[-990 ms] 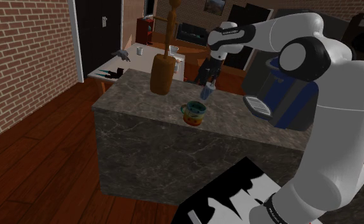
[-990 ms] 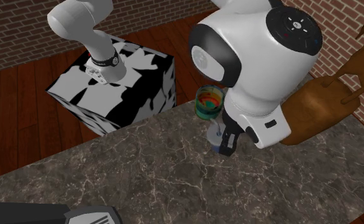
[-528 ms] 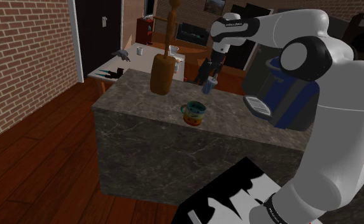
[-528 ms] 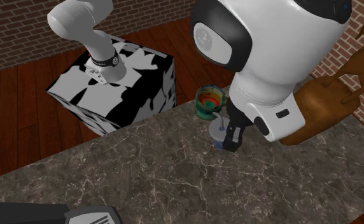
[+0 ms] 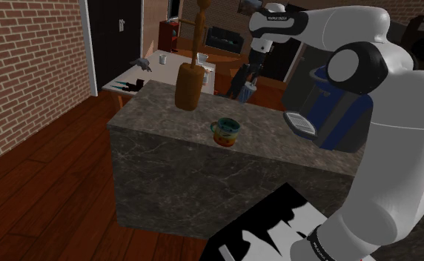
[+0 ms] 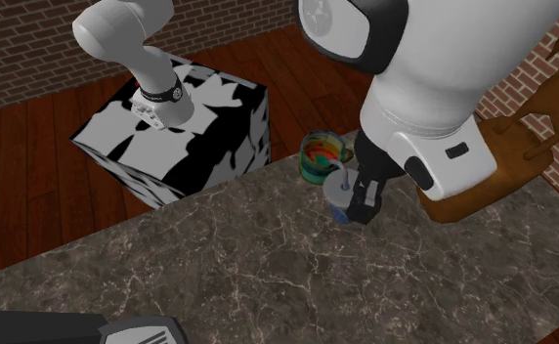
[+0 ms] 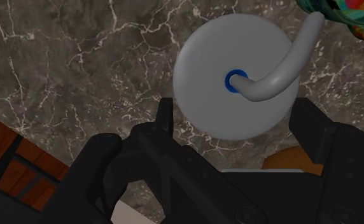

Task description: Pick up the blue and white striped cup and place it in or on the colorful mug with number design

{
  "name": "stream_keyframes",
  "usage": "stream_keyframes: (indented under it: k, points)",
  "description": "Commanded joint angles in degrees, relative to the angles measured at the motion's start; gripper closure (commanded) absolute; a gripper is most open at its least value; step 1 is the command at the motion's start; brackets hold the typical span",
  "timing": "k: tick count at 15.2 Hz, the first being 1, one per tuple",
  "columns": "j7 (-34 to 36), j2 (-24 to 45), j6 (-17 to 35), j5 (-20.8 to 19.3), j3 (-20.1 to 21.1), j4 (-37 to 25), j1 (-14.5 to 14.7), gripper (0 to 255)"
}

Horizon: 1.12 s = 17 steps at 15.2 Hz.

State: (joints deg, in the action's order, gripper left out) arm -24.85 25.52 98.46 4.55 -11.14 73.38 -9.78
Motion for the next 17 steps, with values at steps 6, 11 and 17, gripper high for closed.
stream_keyframes:
  k: [6, 11, 17]
  points:
    - [3.12, -5.07, -0.97, -1.12, 0.57, 4.00, 2.74, 255]
    - [8.80, -12.70, 0.99, -2.82, 2.20, 13.44, 7.06, 255]
    - [15.52, -19.30, 2.55, -4.12, 4.76, 21.51, 11.21, 255]
